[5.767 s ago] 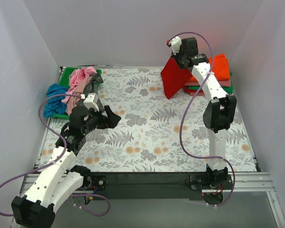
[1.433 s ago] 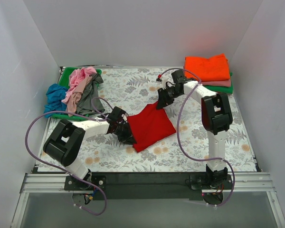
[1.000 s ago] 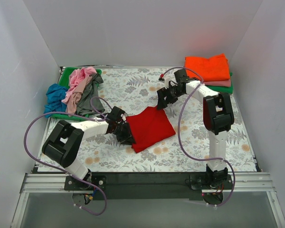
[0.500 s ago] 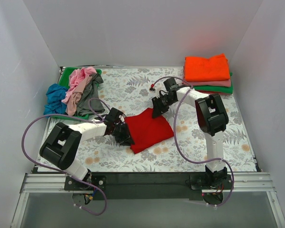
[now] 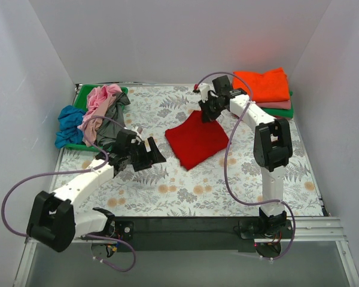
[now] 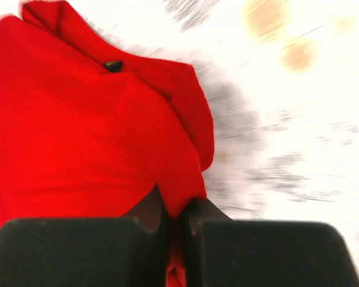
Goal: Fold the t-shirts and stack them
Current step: Neatly place the folded tshirt to the corner
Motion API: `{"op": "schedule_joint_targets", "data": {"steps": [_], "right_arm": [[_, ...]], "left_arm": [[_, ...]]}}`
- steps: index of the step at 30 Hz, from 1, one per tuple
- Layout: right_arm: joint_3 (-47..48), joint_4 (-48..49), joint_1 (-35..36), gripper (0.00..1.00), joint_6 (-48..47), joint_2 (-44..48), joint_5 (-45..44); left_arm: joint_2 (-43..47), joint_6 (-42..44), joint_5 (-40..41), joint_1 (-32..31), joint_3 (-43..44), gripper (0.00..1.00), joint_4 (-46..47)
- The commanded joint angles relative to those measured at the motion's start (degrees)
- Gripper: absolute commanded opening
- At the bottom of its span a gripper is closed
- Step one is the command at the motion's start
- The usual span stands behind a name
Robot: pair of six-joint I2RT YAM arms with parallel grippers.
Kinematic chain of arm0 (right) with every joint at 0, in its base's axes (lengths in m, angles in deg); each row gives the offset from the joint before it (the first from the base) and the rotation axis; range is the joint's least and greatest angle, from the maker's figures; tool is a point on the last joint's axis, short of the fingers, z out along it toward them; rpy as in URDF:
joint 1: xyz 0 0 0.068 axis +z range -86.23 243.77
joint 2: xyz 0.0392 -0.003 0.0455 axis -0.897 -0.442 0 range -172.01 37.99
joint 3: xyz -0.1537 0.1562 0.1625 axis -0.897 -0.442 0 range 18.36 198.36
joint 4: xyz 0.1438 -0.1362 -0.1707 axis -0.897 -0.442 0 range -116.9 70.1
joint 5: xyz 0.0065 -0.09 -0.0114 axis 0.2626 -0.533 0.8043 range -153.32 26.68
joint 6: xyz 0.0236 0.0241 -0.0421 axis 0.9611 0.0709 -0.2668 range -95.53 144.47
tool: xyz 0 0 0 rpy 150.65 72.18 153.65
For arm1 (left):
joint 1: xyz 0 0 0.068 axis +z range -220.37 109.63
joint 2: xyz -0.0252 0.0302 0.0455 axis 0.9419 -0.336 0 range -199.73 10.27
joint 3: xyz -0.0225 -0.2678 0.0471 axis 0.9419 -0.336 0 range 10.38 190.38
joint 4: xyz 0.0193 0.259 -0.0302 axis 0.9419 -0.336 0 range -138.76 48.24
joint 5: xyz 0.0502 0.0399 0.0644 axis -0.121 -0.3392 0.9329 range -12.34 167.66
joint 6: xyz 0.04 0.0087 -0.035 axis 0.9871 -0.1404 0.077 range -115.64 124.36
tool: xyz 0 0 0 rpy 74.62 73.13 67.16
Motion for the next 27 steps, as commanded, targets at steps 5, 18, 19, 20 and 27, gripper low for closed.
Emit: {"op": "schedule_joint_targets", "data": {"steps": [5, 18, 19, 20, 27], "right_arm": [[6.81, 6.01, -0.16, 0.01, -10.29, 6.02, -20.71], [8.82, 21.32, -0.16, 0.01, -13.8, 5.85, -40.32], [9.26, 21.41, -0.07, 0.01, -14.07, 5.76, -40.59], [9.88, 21.67, -0.07, 0.01, -14.51, 5.93, -40.94], [10.59, 21.85, -0.25, 0.01, -14.42, 8.48, -41.74]], "left_arm": [[13.55, 6.09, 14.49, 2.07, 4.28, 0.94, -6.4], [21.47, 6.62, 16.7, 2.25, 0.07, 0.95, -9.3], [21.56, 6.8, 16.79, 2.25, -0.02, 0.95, -9.3], [21.74, 6.89, 16.88, 2.25, -0.2, 0.95, -9.3], [22.01, 7.94, 17.06, 2.25, 0.07, 0.95, -9.57]]}}
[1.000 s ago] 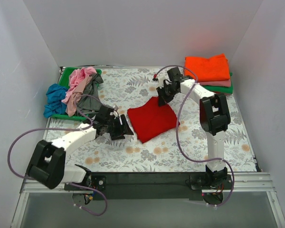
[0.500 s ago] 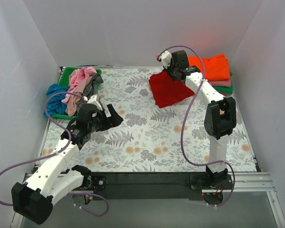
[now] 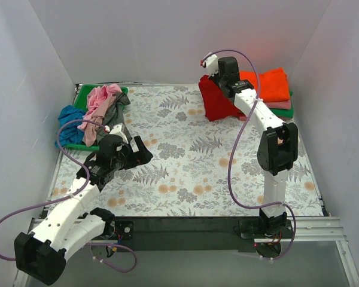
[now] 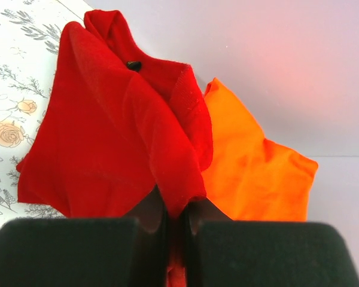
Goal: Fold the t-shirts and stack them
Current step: Neatly place the folded tshirt to the corner
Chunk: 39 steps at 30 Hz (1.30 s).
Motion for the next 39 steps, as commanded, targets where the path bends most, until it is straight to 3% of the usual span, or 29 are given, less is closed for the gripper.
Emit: {"op": "schedule_joint_targets", "data": {"steps": [1, 23, 39], "right_arm": [[3.0, 4.43, -0.18, 0.01, -0.87, 3.87, -2.22], [5.99, 4.34, -3.43, 0.01, -1.22, 10.82, -3.89], [14.6, 5.39, -13.98, 0.01, -2.01, 0.98, -0.81]], "left_arm": [[1.39, 1.51, 1.34, 0.37, -0.13, 0.95, -0.45], [2.63, 1.43, 1.25, 0.37, -0.66, 0.95, -0.02], [1.04, 1.52, 0.64, 0.46, -0.4, 0.95, 0.43]]}}
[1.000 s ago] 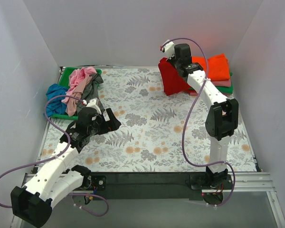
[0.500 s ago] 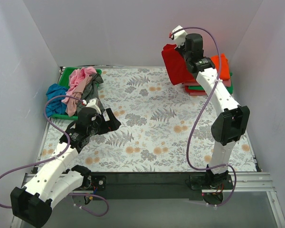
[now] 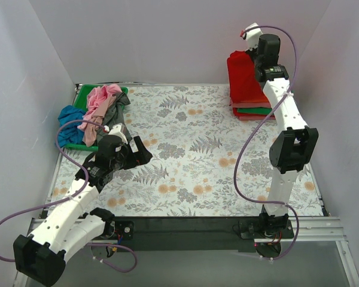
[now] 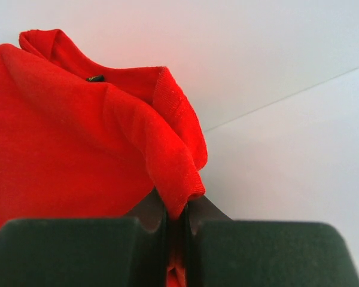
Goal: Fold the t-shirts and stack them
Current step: Neatly place the folded tshirt to the corner, then reset both grippers
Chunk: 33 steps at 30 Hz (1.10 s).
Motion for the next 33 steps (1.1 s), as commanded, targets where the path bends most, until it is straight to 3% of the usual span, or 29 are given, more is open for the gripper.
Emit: {"op": "schedule_joint_targets", "data": {"steps": [1, 12, 14, 15, 18, 22, 26, 27, 29, 30, 33], "right_arm": [[3.74, 4.87, -1.46, 0.01, -1.03, -1.62, 1.05], [3.13, 11.45, -4.27, 0.04, -5.77, -9.62, -2.72], [0.85, 17.59, -4.27, 0.27, -9.63, -11.55, -5.0], [-0.38, 20.83, -4.27, 0.53, -11.12, -12.17, -8.5], [-3.28, 28.76, -4.53, 0.98, -13.86, -13.67, -14.66], [-3.99, 25.64, -4.8, 0.98, -7.99, -9.55, -14.08], [-4.34, 7.28, -4.97, 0.98, 2.91, 2.74, 4.24], [-6.69, -2.15, -4.97, 0.98, 3.53, 5.46, 19.0], [-11.7, -9.24, -4.98, 0.98, 1.97, 14.69, 34.28], [-18.6, -12.41, -4.97, 0.98, 1.17, 18.2, 45.32], [-33.02, -12.09, -5.06, 0.98, 6.59, 31.74, 50.53]], "left_arm": [[-0.35, 0.6, 0.48, 0.37, -0.22, 0.95, 0.67], [-1.23, 0.95, 0.31, 0.46, 0.66, 0.95, 0.67], [-1.23, 1.21, 0.31, 0.37, 1.27, 0.95, 0.49], [-1.41, 1.21, 0.31, 0.37, 1.54, 0.95, 0.32], [-1.67, 1.65, 0.92, 0.37, 3.11, 0.95, -0.74], [-1.41, 2.53, 3.12, 0.37, 5.84, 0.95, -1.36], [-0.89, 4.11, 3.12, 0.37, 8.92, 0.95, -0.57], [-0.71, 4.55, 3.03, 0.37, 9.36, 0.96, -0.13], [-0.09, 4.56, 4.6, 0.46, 10.59, 0.98, 0.75], [0.08, 4.47, 4.44, 0.55, 11.11, 0.98, 1.01], [0.61, 4.11, 2.78, 1.69, 13.75, 0.98, 1.81]]}}
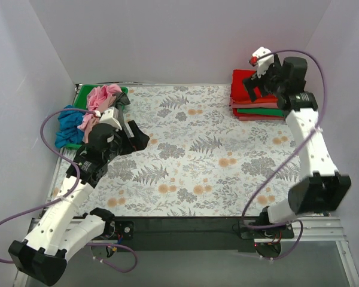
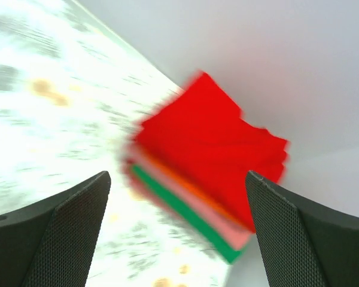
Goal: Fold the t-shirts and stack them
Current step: Reset both grippers
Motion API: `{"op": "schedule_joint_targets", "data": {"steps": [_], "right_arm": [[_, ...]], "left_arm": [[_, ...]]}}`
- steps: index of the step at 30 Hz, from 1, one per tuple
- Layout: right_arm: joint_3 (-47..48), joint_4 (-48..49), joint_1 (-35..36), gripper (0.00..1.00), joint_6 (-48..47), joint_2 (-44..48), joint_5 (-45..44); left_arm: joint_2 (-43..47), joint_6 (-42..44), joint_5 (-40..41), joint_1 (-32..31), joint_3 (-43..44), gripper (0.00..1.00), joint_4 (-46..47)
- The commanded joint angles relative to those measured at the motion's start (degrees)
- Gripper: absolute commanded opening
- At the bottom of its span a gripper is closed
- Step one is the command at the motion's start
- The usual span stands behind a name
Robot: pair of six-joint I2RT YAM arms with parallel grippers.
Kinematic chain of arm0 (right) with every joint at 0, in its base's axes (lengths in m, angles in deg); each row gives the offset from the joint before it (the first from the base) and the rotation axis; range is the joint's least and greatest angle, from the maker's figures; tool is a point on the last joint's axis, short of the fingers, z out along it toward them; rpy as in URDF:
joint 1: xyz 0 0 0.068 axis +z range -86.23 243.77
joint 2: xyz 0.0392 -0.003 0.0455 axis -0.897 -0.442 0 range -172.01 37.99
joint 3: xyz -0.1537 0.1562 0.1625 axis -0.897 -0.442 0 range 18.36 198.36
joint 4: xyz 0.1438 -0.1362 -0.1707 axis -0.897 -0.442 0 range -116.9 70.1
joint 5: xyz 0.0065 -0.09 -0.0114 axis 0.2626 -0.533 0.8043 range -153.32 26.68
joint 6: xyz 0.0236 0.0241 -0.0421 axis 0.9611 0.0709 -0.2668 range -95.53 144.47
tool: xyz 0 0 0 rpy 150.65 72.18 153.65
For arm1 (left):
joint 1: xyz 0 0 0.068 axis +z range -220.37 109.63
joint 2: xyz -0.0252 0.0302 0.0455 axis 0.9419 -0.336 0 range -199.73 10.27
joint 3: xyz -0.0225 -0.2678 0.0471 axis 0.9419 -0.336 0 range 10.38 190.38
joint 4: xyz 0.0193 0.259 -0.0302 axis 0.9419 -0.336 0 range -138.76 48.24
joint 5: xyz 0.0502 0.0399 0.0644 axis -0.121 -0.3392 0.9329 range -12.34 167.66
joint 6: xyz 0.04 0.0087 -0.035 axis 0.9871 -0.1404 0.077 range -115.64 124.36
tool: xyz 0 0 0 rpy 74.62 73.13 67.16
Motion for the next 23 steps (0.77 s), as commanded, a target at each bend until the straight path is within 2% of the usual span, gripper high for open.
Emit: {"op": "schedule_joint_targets", "data": {"steps": [1, 4, 6, 7, 8, 10, 11, 16, 23], "right_arm": [[-12.48, -6.83, 0.18, 0.98, 7.5, 14.25, 18.69], [-23.74, -4.11, -1.22, 0.98, 14.08, 28.29, 11.32], [-28.83, -2.0, -2.36, 0.98, 18.05, 33.24, 1.14], [-33.3, 0.71, -2.71, 0.99, 23.2, 38.31, -2.99], [-35.25, 1.87, -2.89, 0.98, 25.17, 40.71, -11.21], [-38.25, 2.49, -2.81, 0.98, 28.08, 45.63, -17.16], [-38.52, 1.88, -5.68, 0.98, 30.26, 46.44, -20.05], [-38.88, 0.91, -7.99, 0.98, 30.2, 49.43, -26.58], [-37.65, 0.47, -8.52, 0.98, 28.09, 49.79, -23.61]], "left_arm": [[1.79, 0.66, 0.32, 1.56, 4.49, 0.98, 1.63], [2.14, 0.66, 1.99, 3.31, 8.26, 0.98, -0.38], [1.71, 1.97, 2.34, 4.55, 11.86, 0.98, -2.67], [1.53, 2.33, 2.43, 4.64, 13.01, 0.98, -4.07], [1.61, 2.76, 2.17, 4.72, 13.8, 0.98, -4.52], [2.4, 3.73, 1.03, 4.64, 14.95, 0.98, -5.39], [2.75, 4.0, 0.94, 4.64, 14.95, 0.98, -5.83], [6.44, 4.44, 0.15, 4.64, 13.03, 0.98, -7.86], [9.44, 4.17, -0.03, 4.64, 11.44, 0.98, -9.35]]}}
